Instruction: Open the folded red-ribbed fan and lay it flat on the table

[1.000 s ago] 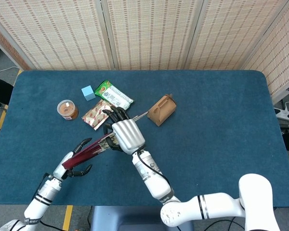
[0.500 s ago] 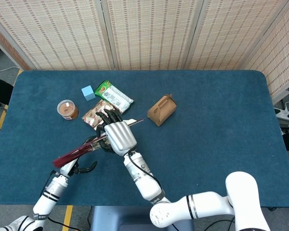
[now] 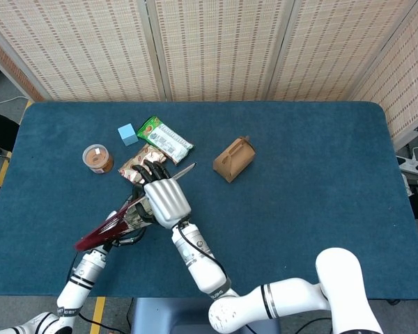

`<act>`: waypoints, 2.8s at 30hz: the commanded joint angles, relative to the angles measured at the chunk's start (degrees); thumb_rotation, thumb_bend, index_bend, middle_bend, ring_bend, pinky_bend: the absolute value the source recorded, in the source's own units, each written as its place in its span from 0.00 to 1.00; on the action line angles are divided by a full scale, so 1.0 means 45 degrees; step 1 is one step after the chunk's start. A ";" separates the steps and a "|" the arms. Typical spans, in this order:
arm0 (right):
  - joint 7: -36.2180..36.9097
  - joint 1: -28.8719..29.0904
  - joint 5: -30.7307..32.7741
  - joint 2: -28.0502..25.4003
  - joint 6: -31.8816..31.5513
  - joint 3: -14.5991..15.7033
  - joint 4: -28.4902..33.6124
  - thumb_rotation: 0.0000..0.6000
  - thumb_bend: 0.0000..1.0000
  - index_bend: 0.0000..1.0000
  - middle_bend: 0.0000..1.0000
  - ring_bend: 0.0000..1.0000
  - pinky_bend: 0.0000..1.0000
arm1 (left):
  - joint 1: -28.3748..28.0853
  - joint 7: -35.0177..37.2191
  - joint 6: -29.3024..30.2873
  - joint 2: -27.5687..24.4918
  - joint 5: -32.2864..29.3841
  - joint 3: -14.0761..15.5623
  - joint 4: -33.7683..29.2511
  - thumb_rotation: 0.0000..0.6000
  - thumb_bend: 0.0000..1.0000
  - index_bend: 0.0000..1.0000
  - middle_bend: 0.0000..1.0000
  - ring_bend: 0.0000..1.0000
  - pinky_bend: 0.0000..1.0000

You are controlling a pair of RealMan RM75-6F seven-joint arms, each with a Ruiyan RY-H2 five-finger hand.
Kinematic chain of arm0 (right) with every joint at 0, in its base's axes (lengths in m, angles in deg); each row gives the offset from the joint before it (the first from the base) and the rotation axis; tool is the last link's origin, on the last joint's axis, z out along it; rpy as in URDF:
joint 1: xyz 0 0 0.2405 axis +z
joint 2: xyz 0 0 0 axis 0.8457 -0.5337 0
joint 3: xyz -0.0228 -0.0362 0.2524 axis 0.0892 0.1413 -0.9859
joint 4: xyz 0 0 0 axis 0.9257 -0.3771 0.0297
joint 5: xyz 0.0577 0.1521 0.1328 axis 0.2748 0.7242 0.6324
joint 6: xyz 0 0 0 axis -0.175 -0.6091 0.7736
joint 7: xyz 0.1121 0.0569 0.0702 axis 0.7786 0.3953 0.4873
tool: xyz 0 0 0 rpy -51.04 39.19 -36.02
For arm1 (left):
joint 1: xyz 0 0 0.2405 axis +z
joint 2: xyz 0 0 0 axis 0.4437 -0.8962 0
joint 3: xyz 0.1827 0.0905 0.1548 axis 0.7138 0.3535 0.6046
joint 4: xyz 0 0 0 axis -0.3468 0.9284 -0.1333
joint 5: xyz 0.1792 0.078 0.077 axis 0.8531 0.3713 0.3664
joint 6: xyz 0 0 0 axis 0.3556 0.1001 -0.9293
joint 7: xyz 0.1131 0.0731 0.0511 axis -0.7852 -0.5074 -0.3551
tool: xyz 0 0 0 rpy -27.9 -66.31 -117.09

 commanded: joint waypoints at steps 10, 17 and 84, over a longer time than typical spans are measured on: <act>0.0178 -0.0319 -0.0262 -0.0894 -0.0286 -0.0018 0.0928 1.00 0.55 0.68 0.11 0.00 0.07 | 0.0139 -0.1567 0.0272 0.0332 -0.0443 -0.0302 0.0884 1.00 0.80 0.65 0.09 0.00 0.01; 0.0439 -0.1282 -0.0770 -0.2649 -0.0328 0.0376 0.2167 1.00 0.55 0.68 0.11 0.00 0.07 | 0.0160 -0.2110 0.0528 0.0614 -0.0660 -0.0631 0.2435 1.00 0.78 0.62 0.10 0.00 0.02; -0.0497 -0.9235 -0.5487 -0.9883 0.0796 0.8934 0.3039 1.00 0.06 0.00 0.00 0.00 0.00 | 0.1821 -0.2297 0.2636 -0.0789 0.1558 0.1609 0.5796 1.00 0.45 0.00 0.00 0.00 0.02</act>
